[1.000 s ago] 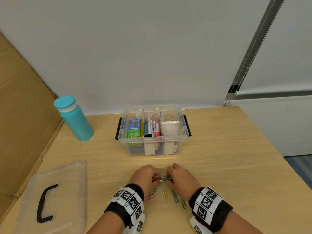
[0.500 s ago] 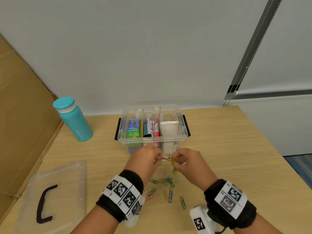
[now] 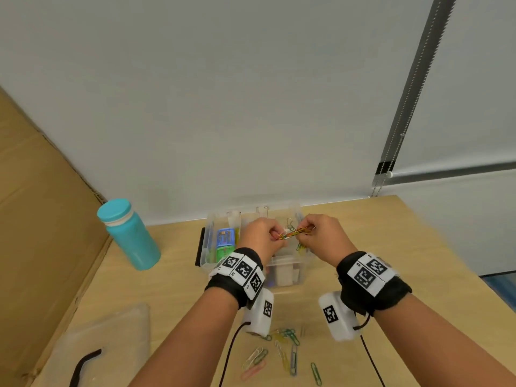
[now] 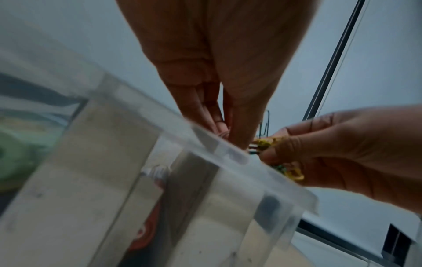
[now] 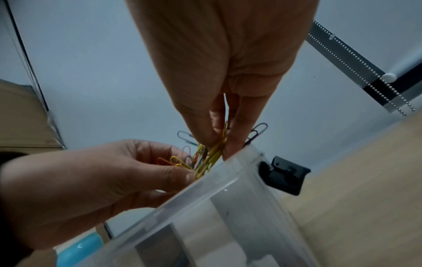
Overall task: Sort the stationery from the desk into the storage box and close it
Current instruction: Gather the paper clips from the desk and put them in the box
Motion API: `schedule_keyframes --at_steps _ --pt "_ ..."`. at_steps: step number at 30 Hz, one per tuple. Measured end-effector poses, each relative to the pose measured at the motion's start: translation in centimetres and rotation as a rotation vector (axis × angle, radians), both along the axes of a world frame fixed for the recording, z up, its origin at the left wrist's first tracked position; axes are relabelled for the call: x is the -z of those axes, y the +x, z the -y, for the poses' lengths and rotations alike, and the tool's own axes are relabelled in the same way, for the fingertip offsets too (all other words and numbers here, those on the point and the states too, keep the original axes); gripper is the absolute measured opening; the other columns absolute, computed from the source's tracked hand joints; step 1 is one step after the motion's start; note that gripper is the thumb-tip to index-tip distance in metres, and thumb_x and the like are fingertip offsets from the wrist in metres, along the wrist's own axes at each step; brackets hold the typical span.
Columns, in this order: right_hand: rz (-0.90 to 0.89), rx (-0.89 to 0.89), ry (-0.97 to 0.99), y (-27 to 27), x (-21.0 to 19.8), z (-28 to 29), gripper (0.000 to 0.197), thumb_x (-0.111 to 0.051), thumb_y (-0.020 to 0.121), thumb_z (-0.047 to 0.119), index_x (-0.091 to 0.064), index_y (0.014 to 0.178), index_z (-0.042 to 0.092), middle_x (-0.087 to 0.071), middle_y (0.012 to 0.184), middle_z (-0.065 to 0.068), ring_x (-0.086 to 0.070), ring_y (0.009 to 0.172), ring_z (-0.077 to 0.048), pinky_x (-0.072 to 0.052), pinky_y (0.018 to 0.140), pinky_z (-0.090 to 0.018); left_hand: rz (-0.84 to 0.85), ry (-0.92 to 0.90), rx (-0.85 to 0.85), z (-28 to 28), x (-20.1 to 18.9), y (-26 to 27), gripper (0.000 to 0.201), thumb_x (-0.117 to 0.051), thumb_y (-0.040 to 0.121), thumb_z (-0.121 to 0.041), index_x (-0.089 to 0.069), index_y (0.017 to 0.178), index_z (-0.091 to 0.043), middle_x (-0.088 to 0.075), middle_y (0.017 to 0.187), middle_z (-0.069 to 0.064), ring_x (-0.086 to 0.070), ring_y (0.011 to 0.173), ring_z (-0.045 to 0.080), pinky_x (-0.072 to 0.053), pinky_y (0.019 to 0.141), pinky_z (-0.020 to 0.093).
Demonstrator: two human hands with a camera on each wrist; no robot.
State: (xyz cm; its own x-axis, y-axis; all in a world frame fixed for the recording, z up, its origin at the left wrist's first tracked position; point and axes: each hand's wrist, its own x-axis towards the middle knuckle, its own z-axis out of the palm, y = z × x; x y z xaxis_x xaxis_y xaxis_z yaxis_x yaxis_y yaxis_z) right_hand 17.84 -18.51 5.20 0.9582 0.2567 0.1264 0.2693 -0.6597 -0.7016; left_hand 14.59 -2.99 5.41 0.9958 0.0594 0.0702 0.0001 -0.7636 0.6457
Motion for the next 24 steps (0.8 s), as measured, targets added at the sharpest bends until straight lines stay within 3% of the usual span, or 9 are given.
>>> schedule_keyframes --at_steps 4,6,8,12,15,17,19,22,24 --pt "-0.025 -0.058 -0.115 0.3 -0.2 -1.1 0.009 -0.062 0.081 0.006 -0.070 0.084 0.006 -0.066 0.079 -0.008 -0.060 0.076 -0.022 -0.045 0.066 -0.025 -0.072 0.047 0.054 0.4 0.8 0.9 0.020 -0.071 0.078 -0.012 -0.068 0.097 -0.014 -0.066 0.084 0.000 -0.061 0.080 0.016 -0.052 0.084 0.032" --pt "-0.056 -0.123 -0.242 0.3 -0.4 -1.9 0.018 -0.053 0.083 0.001 -0.070 0.087 0.004 -0.068 0.088 -0.012 -0.056 0.079 -0.023 -0.043 0.069 -0.025 -0.122 0.164 0.083 0.7 0.9 1.3 0.020 -0.066 0.080 -0.016 -0.067 0.100 -0.018 -0.070 0.093 0.002 -0.063 0.093 0.021 -0.044 0.099 0.040" --pt "-0.103 -0.169 -0.326 0.2 -0.5 -2.6 0.025 -0.046 0.088 -0.002 -0.069 0.095 0.004 -0.069 0.097 -0.013 -0.058 0.083 -0.024 -0.042 0.072 -0.025 -0.175 0.239 0.104 0.9 0.7 1.7 0.020 -0.063 0.082 -0.017 -0.067 0.102 -0.017 -0.070 0.100 0.004 -0.062 0.100 0.024 -0.036 0.106 0.052" --pt "-0.125 -0.220 -0.414 0.0 -0.9 -3.0 0.031 -0.043 0.091 -0.004 -0.065 0.111 0.003 -0.065 0.113 -0.012 -0.061 0.104 -0.026 -0.043 0.084 -0.026 -0.199 0.187 0.157 0.4 0.6 1.8 0.025 -0.068 0.079 -0.012 -0.066 0.104 -0.012 -0.070 0.102 0.007 -0.065 0.097 0.023 -0.049 0.095 0.042" --pt "-0.102 -0.181 -0.326 -0.5 -1.0 -2.3 0.035 -0.044 0.090 -0.005 -0.064 0.115 0.009 -0.064 0.118 -0.011 -0.059 0.108 -0.025 -0.045 0.090 -0.029 -0.140 0.129 0.169 0.1 0.3 0.8 0.028 -0.065 0.082 -0.010 -0.064 0.110 -0.015 -0.067 0.111 0.004 -0.063 0.103 0.019 -0.050 0.095 0.038" --pt "0.002 -0.126 -0.207 -1.4 -1.0 -1.3 0.032 -0.044 0.091 0.000 -0.064 0.113 0.013 -0.063 0.116 -0.009 -0.060 0.104 -0.022 -0.046 0.087 -0.026 -0.042 0.094 0.156 -0.2 -0.3 -0.7 0.034 -0.059 0.088 -0.010 -0.059 0.121 -0.018 -0.063 0.120 0.001 -0.060 0.107 0.014 -0.049 0.097 0.034" --pt "0.172 -0.111 -0.072 -2.8 -0.5 -0.1 0.026 -0.046 0.093 0.005 -0.064 0.108 0.015 -0.064 0.110 -0.002 -0.060 0.094 -0.016 -0.047 0.082 -0.024 0.098 0.091 0.130 -0.6 -0.8 -2.8 0.033 -0.055 0.092 -0.014 -0.058 0.124 -0.021 -0.061 0.119 -0.004 -0.061 0.100 0.011 -0.051 0.092 0.032" --pt "0.316 -0.130 -0.028 -5.8 0.8 1.8 0.018 -0.050 0.092 0.011 -0.061 0.104 0.018 -0.058 0.101 0.007 -0.056 0.082 -0.008 -0.048 0.070 -0.022 0.197 0.089 0.123 -1.4 -0.6 -6.8 0.023 -0.053 0.094 -0.023 -0.060 0.115 -0.025 -0.058 0.111 -0.014 -0.058 0.087 0.002 -0.053 0.080 0.023" --pt "0.286 -0.144 -0.068 -7.5 2.6 2.7 0.014 -0.052 0.092 0.013 -0.060 0.101 0.019 -0.055 0.096 0.009 -0.054 0.079 -0.004 -0.043 0.064 -0.013 0.175 0.110 0.140 -1.9 0.5 -9.0 0.017 -0.053 0.093 -0.026 -0.062 0.108 -0.028 -0.058 0.101 -0.017 -0.056 0.081 -0.003 -0.051 0.074 0.018"
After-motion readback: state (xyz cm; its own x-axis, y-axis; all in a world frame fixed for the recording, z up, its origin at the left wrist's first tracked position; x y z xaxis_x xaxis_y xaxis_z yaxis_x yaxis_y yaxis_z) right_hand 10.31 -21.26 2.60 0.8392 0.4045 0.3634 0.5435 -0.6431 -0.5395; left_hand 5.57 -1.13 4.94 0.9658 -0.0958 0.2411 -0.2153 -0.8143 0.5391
